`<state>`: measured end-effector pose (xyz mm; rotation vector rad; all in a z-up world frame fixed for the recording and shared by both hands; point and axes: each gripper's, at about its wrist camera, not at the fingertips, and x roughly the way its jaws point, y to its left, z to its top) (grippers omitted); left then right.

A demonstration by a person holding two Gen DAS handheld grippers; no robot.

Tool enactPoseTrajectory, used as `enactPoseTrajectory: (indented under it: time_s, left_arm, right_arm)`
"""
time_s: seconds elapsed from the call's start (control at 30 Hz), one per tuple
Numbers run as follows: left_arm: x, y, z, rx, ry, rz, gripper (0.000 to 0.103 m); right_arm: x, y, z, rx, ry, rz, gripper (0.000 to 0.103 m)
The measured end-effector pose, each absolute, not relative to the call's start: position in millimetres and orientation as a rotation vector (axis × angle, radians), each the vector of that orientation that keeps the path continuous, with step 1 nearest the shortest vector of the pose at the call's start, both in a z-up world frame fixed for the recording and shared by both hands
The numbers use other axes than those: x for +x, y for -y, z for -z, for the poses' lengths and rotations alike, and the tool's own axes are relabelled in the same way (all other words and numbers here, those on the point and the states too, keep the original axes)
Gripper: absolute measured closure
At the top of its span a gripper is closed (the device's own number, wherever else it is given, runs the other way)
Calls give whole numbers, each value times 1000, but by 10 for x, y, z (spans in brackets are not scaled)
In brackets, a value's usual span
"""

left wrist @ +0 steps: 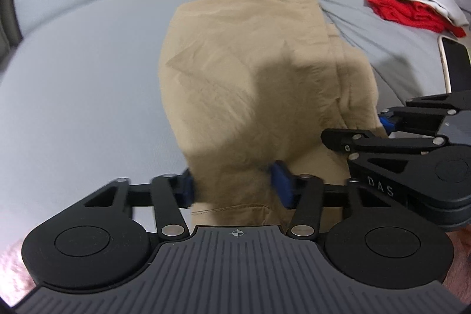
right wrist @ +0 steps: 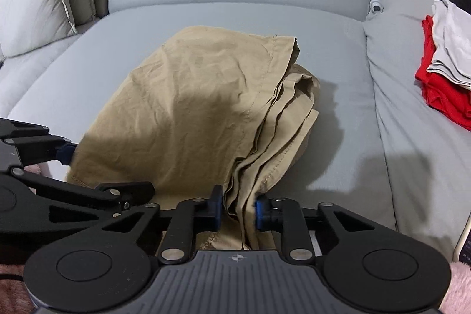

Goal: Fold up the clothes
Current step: 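Grasp the folded pants with both grippers and lift them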

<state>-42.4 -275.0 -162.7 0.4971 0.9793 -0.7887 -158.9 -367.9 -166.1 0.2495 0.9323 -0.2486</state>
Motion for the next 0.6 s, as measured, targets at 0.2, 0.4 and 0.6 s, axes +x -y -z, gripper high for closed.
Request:
enactPoseTrajectory:
  time_s: [0.2,0.4,0.6]
  left_arm:
    - [-573,2833,1324,497,-927,806,70]
    - [-721,3285,809,526,-841,882,69]
    - [-806,4353,347,513,-779,1005,69]
  right_arm:
    - [-1847,3768,1308,294,-825,256,89]
    - [-2036,4176,911,305,-739,311,88]
    - [-2219,5193,350,247,-674,454,88]
